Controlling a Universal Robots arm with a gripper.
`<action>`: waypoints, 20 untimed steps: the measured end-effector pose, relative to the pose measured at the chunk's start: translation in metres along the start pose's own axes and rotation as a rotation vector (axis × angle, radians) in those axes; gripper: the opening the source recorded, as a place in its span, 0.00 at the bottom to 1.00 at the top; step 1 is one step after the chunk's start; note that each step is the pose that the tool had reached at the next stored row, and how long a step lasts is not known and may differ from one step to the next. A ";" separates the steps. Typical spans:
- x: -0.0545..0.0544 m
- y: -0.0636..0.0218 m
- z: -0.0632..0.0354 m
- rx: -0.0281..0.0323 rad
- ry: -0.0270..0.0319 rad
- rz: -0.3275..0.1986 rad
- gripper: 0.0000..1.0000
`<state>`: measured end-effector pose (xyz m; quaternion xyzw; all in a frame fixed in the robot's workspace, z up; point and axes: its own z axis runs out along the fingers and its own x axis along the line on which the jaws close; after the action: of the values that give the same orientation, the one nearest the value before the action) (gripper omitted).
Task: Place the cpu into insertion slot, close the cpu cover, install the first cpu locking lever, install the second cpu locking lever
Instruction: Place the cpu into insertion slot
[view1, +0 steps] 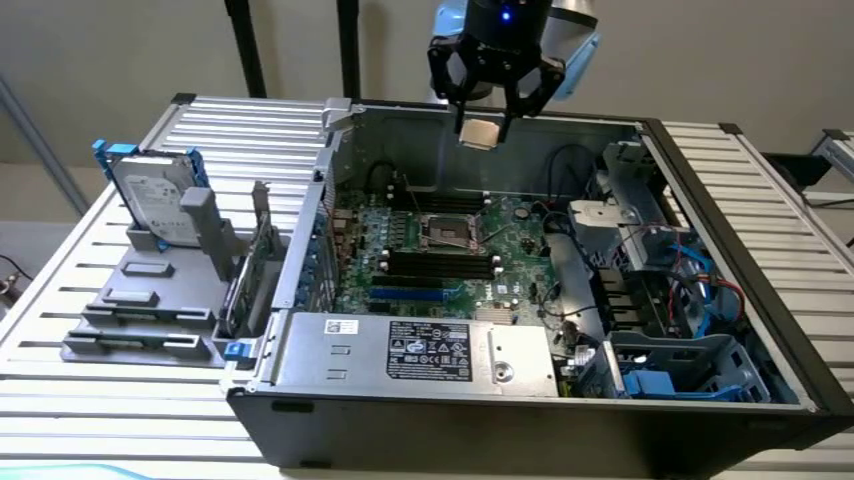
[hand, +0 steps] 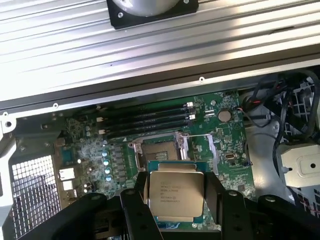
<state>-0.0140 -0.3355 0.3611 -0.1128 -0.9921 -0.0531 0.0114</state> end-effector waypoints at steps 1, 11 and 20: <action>0.000 0.0000 0.0000 -0.0002 -0.0002 0.014 0.55; 0.000 0.0000 0.0000 -0.0029 -0.0045 0.159 0.55; 0.000 0.0000 0.0000 -0.0062 -0.0114 0.290 0.55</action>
<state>-0.0140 -0.3355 0.3610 -0.2554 -0.9653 -0.0534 0.0130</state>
